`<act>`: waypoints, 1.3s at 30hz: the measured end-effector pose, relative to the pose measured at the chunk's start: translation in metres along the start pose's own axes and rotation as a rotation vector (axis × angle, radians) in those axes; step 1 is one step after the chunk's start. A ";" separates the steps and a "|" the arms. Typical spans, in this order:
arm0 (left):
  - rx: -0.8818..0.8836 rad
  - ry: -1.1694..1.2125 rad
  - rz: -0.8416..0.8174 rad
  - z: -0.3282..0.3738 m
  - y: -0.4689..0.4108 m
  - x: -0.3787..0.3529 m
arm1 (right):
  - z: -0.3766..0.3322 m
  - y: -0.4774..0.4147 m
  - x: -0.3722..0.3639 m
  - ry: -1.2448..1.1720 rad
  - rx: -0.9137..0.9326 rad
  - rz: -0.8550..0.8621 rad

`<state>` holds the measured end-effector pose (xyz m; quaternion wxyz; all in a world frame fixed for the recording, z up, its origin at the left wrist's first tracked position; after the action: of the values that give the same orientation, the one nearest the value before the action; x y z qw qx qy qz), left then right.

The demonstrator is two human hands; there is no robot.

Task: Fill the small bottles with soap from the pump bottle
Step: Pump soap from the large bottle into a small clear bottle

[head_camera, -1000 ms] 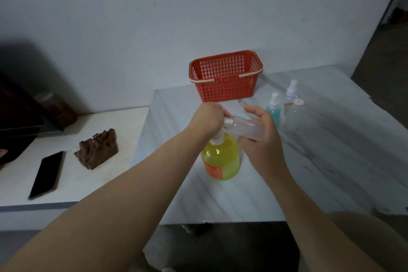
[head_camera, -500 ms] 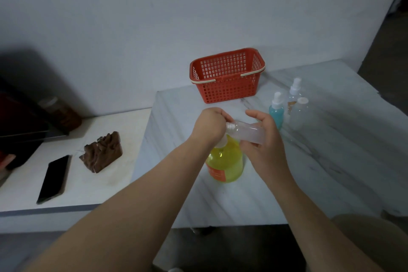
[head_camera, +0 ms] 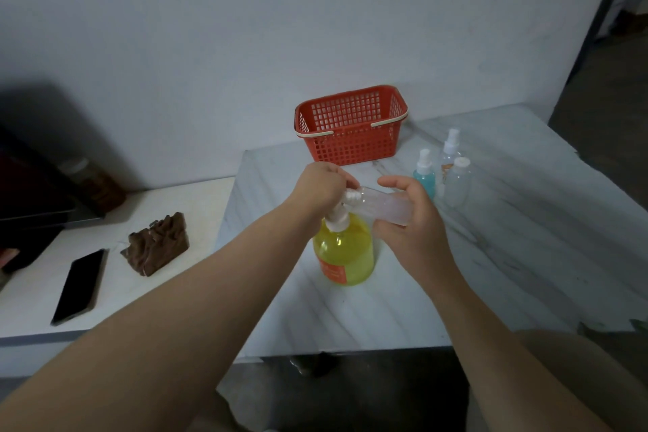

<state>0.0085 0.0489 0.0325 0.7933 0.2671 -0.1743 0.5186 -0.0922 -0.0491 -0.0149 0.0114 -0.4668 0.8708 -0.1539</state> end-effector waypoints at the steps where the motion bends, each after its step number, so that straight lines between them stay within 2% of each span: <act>1: 0.004 -0.005 0.004 -0.001 -0.004 0.000 | 0.001 0.000 0.000 0.007 -0.002 -0.005; 8: -0.002 -0.096 -0.077 -0.002 -0.002 -0.007 | 0.005 -0.004 0.001 0.057 -0.014 -0.016; 10: -0.026 -0.154 -0.049 -0.004 -0.004 -0.009 | 0.006 -0.005 -0.001 0.058 -0.022 -0.012; 24: 0.016 0.037 -0.006 -0.021 -0.019 -0.013 | 0.015 -0.007 -0.010 0.005 -0.062 0.020; 31: -0.016 -0.053 0.007 -0.015 -0.016 -0.009 | 0.011 -0.006 -0.008 -0.010 -0.034 -0.005; 35: -0.027 -0.021 -0.063 -0.006 -0.012 -0.008 | 0.009 -0.007 -0.006 -0.018 -0.009 -0.003; 39: -0.030 0.050 -0.013 -0.001 -0.011 -0.003 | 0.005 -0.008 -0.005 -0.006 0.007 0.014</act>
<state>0.0176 0.0437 0.0271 0.8046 0.2433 -0.1604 0.5173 -0.0821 -0.0508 -0.0182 0.0168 -0.4610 0.8735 -0.1556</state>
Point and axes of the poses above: each hand's wrist, its own y-axis away from the middle knuckle, its own x-axis out of the back of the hand, z = x × y, the point moved 6 cm from there along -y, towards the middle knuckle, and after that the axes turned 2 degrees about x, right-handed, at the moved point
